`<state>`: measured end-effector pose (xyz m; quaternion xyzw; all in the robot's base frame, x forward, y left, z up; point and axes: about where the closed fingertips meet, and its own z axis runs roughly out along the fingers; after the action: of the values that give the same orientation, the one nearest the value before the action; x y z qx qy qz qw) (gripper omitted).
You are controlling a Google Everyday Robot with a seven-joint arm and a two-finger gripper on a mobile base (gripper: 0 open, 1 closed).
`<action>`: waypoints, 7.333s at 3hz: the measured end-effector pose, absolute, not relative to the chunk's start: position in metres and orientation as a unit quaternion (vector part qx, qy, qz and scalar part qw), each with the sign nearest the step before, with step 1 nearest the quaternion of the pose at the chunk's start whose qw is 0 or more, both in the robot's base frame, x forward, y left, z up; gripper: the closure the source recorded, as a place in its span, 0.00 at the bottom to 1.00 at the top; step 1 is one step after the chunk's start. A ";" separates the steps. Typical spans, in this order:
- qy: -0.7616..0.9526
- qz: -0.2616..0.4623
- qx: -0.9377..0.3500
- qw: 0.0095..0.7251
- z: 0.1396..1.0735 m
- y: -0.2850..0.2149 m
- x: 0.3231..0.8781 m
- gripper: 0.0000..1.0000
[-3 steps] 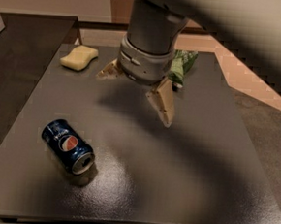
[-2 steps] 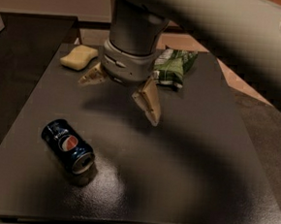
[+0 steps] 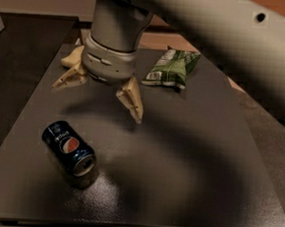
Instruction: Place pepsi can upright
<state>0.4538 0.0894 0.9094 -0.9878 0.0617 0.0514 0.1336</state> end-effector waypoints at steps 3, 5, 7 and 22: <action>-0.089 0.060 -0.989 0.099 0.905 0.130 0.454 0.00; -0.237 0.060 -0.968 0.063 0.884 0.169 0.428 0.00; -0.306 0.041 -0.951 0.016 0.872 0.160 0.393 0.00; 0.195 0.083 -0.943 0.255 0.925 0.160 0.449 1.00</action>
Offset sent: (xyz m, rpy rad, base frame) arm -0.0002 0.0161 0.0019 -0.1357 0.0029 0.3304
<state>0.4490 0.1605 0.9252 -0.9433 0.1952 0.0825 0.2554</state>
